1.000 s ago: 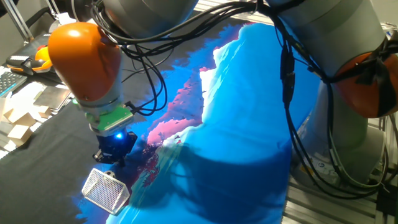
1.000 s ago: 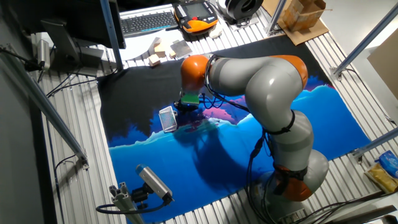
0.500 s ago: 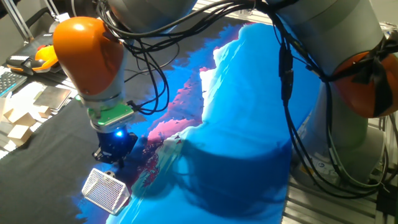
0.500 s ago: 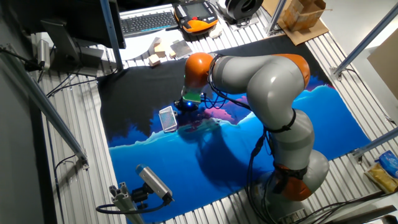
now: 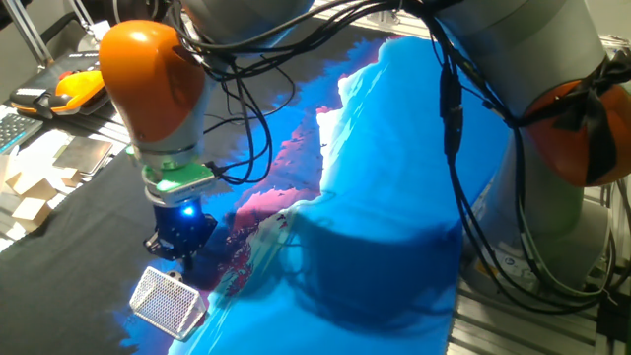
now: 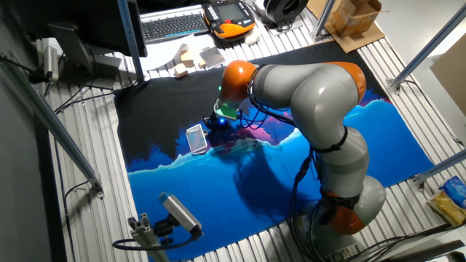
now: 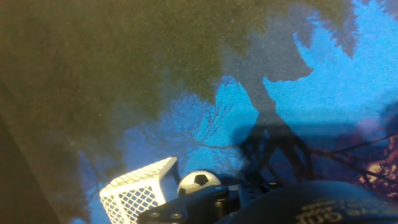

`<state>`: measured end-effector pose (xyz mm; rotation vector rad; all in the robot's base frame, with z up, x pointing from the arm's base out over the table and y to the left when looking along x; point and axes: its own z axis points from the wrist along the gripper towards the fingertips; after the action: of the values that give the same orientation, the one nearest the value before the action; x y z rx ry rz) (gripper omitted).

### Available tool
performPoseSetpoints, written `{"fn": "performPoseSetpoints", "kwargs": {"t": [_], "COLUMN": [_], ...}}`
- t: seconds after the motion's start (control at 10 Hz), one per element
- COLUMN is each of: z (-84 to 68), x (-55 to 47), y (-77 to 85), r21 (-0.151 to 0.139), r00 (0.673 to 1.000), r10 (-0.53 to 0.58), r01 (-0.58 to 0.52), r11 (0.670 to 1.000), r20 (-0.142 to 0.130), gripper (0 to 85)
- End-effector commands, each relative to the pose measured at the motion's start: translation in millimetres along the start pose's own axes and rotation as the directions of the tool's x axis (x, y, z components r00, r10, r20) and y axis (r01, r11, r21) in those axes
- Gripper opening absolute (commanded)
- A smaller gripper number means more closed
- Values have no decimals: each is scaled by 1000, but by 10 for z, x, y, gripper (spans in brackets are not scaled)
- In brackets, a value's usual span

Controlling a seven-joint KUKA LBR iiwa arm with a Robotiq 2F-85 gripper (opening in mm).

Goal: Push the soccer ball into the goal

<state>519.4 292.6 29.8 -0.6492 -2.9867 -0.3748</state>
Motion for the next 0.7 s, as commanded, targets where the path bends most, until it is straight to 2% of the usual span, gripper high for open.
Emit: {"fn": "performPoseSetpoints", "kwargs": {"t": [0.0,0.1,0.2,0.3,0.5,0.6], "z": [5,12,14,16,28,33], "x": [7,19,30,31,43,48], "y": [9,21,31,33,49,54], "r21": [-4,-5,-23,-53,-71,-70], "r00": [1000,1000,1000,999,999,999], "r10": [3,6,17,27,35,34], "r01": [-3,-6,-17,-28,-36,-35], "r11": [1000,1000,1000,998,997,997], "r20": [-1,-1,-8,-18,-13,-7], "gripper": [0,0,0,0,0,0]}}
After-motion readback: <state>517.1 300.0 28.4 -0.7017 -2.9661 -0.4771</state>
